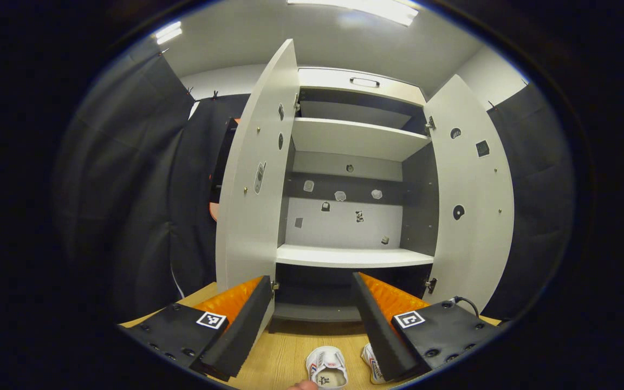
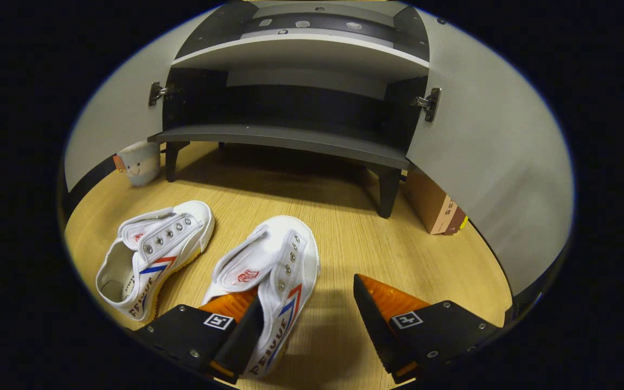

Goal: Grab one shoe with the right hand and put it into the shoe cabinet, grab the other shoe with the left hand and put it into the shoe cabinet; then close the right door with the right hand and the left door with the left hand.

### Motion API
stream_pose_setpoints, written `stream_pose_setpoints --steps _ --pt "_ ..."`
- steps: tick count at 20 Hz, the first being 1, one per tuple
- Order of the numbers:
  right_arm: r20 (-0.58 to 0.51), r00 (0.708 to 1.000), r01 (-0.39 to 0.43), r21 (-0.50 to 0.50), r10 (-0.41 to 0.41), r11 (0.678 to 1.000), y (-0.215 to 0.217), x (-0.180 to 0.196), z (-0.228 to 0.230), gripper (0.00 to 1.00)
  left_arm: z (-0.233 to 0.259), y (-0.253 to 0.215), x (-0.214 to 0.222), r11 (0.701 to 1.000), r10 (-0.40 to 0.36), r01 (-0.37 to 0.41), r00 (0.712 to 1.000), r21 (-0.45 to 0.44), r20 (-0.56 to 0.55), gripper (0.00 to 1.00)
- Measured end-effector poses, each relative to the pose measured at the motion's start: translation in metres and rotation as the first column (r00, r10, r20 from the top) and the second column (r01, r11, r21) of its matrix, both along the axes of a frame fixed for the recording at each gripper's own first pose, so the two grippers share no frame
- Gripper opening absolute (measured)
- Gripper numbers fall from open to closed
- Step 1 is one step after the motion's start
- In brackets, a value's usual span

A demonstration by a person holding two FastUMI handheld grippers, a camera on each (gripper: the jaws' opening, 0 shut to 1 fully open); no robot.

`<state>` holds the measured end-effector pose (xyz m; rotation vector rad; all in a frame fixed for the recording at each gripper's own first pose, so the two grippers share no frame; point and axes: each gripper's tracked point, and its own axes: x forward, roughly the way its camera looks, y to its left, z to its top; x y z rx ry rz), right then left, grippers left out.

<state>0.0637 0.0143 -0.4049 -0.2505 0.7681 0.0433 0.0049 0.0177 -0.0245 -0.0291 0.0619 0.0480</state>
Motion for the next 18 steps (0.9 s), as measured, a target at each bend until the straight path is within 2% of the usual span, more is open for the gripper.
stream_pose_setpoints --steps 3,5,7,8,11,13,14,15,18 --pt "0.002 1.000 -0.029 0.008 0.029 1.000 0.003 0.009 -0.009 0.86 0.001 0.000 -0.002 1.000 0.001 -0.001 1.000 0.008 0.000 0.99" --pt "0.011 0.998 -0.058 0.022 0.058 0.998 0.009 0.012 -0.014 0.80 -0.001 -0.001 -0.004 1.000 0.004 -0.003 1.000 0.012 -0.005 0.96" --pt "0.015 0.997 -0.074 0.037 0.073 0.997 0.018 0.012 -0.016 0.67 -0.002 -0.001 -0.005 1.000 0.007 -0.007 1.000 0.016 -0.010 0.97" --pt "0.027 0.997 -0.071 0.024 0.070 0.997 0.018 0.011 -0.016 0.56 -0.002 -0.001 -0.006 1.000 0.008 -0.008 1.000 0.017 -0.011 0.96" --pt "0.041 0.998 -0.045 -0.006 0.046 0.999 0.009 0.016 -0.016 0.44 -0.002 -0.002 -0.006 1.000 0.006 -0.005 1.000 0.021 -0.013 0.96" --pt "0.035 0.999 -0.016 -0.021 0.017 1.000 -0.004 0.017 -0.017 0.12 -0.002 -0.004 -0.005 1.000 0.000 0.000 1.000 0.023 -0.012 0.96" --pt "0.045 0.999 -0.019 -0.017 0.020 1.000 -0.002 0.017 -0.014 0.07 -0.001 -0.006 -0.005 1.000 -0.002 0.002 1.000 0.025 -0.012 0.96" --pt "0.041 0.999 -0.031 -0.020 0.032 0.999 -0.002 0.018 -0.015 0.05 -0.002 -0.008 -0.005 1.000 -0.006 0.006 1.000 0.024 -0.012 0.96" --pt "0.030 0.998 -0.055 0.056 0.053 0.997 0.010 0.010 -0.009 0.04 -0.002 -0.011 -0.005 1.000 -0.013 0.013 1.000 0.022 -0.010 0.96"
